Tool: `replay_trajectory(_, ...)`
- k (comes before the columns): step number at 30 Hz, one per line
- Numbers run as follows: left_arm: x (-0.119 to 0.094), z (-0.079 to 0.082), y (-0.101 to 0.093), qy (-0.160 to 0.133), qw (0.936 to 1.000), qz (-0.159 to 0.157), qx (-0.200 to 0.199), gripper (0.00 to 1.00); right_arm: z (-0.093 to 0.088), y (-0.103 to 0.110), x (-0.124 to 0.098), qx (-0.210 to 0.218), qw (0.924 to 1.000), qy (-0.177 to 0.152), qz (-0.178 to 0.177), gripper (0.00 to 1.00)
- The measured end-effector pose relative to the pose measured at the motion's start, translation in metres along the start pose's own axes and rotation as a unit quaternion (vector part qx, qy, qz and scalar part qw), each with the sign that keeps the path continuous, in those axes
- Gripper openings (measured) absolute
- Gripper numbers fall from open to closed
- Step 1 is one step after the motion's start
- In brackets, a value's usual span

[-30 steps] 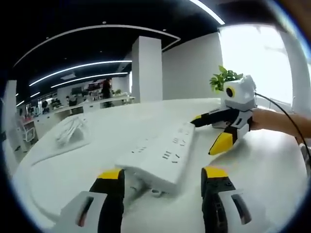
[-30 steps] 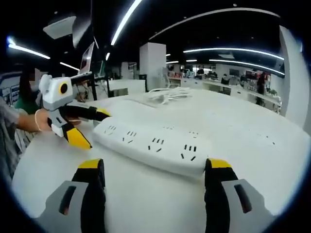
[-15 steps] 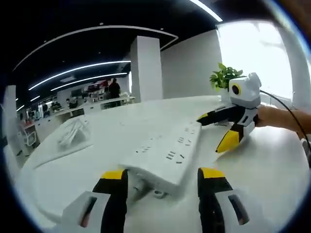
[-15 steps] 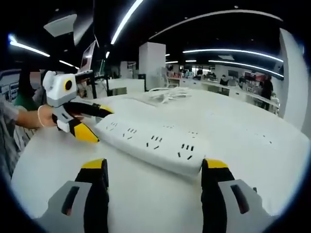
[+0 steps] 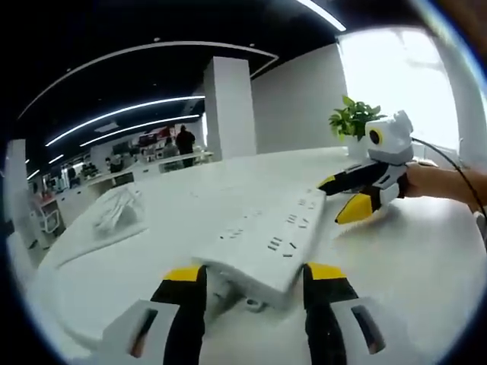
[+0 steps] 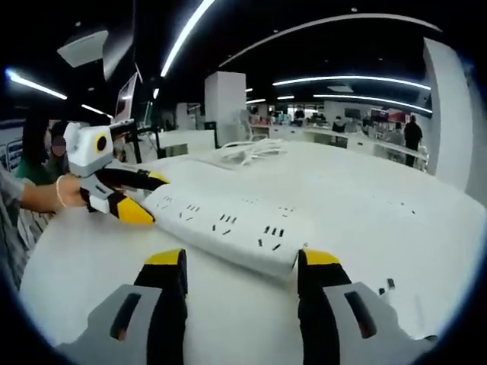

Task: Straighten the power strip on the desk, plug the charger into it

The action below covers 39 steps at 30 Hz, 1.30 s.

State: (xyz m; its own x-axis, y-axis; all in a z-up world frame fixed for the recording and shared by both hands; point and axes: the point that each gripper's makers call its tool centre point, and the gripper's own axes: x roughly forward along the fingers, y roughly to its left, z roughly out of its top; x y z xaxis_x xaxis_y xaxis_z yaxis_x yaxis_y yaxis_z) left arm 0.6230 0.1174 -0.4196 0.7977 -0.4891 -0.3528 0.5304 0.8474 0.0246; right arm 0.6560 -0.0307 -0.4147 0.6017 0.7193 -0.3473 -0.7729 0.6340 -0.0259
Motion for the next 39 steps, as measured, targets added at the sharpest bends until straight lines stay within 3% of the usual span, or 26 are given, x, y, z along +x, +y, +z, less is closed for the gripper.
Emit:
replay_trajectory(9, 0.0, -0.001, 0.0, 0.003, 1.0, -0.004, 0.004, 0.52, -0.004, 0.003, -0.009, 0.001, 0.9998, -0.002, -0.021, 0.47)
replay_trajectory(25, -0.002, -0.003, 0.0, 0.007, 0.9998, -0.019, 0.006, 0.52, -0.004, -0.003, -0.018, 0.04, 0.9976, -0.023, -0.051, 0.31)
replay_trajectory(39, -0.002, -0.003, 0.0, 0.007, 0.9995, -0.031, 0.004, 0.5, -0.006, 0.0, -0.022, 0.047, 0.9968, -0.025, -0.059, 0.29)
